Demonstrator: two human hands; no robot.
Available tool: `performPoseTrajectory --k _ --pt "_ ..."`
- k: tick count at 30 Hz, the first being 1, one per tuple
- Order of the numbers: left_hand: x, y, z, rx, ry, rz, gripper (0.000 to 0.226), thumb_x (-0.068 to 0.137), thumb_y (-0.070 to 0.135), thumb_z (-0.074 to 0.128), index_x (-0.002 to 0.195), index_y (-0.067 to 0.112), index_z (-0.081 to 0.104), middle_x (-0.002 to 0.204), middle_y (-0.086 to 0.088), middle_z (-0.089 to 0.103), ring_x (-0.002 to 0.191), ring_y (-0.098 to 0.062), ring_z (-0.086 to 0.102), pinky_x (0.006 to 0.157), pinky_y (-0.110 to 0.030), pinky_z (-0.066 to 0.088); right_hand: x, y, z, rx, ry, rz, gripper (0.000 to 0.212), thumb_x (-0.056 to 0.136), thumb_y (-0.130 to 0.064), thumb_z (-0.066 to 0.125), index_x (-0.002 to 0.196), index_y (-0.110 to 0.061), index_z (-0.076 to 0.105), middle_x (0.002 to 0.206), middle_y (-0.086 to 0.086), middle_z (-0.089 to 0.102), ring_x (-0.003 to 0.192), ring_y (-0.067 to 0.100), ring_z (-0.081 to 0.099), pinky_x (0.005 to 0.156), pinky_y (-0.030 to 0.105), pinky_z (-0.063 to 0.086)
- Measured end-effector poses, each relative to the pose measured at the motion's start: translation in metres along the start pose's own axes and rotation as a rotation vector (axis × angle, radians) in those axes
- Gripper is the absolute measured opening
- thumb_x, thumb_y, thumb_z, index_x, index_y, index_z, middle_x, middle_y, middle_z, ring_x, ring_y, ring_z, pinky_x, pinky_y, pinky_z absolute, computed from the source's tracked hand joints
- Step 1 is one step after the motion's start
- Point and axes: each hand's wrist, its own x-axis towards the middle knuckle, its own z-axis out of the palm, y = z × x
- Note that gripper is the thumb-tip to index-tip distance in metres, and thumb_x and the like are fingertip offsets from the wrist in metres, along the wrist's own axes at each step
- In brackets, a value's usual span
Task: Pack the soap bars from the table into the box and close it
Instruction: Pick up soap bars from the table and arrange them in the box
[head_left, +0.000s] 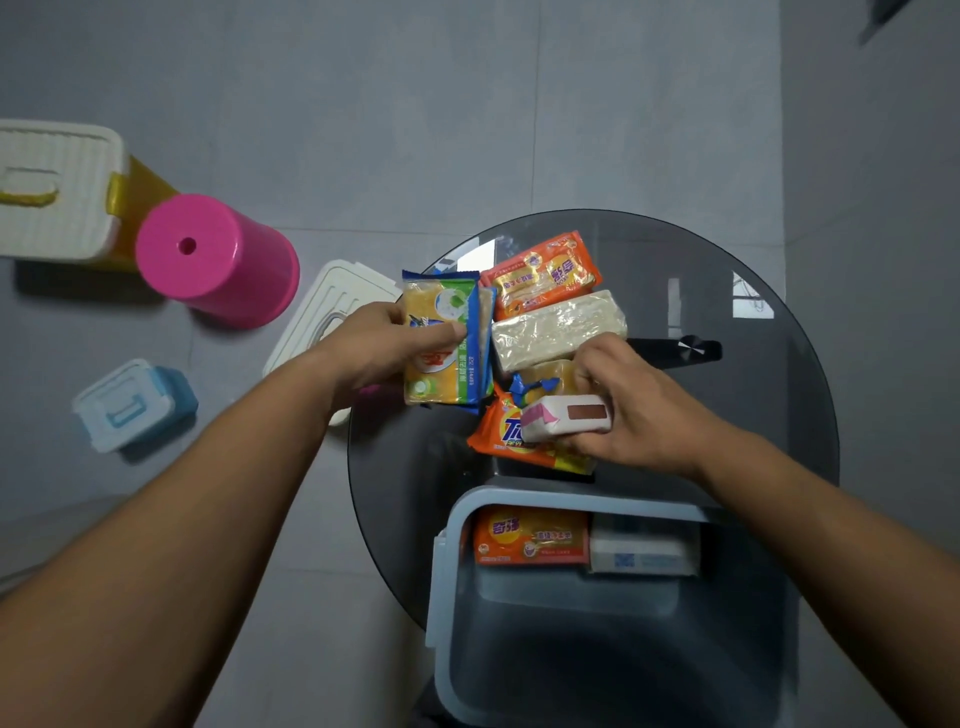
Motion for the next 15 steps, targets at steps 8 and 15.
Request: performPoseTrajectory --k 8,15 --pt "0.008 -0.001 0.000 0.045 -0.038 -0.016 0.026 0.083 0.038 0.078 0.098 0.023 0.065 0.084 0.008 0.077 0.065 -0.005 0.076 0.055 -0.020 0.055 -0.002 0.001 -0.003 0.189 -0.003 0.136 0.069 0.068 -0.040 0.086 0.121 -0.039 0.043 0.118 -0.009 0.056 0.104 0.007 0.060 0.078 0.024 0.056" --pt "0.014 -0.004 0.002 0.046 -0.051 -0.020 0.029 0.083 0.040 0.078 0.102 0.021 0.068 0.091 0.003 0.080 0.075 -0.011 0.078 0.070 -0.029 0.058 -0.009 0.004 -0.008 0.373 0.061 0.198 0.067 0.068 -0.033 0.088 0.121 -0.037 0.046 0.117 -0.018 0.058 0.108 0.001 0.061 0.084 0.021 0.056"
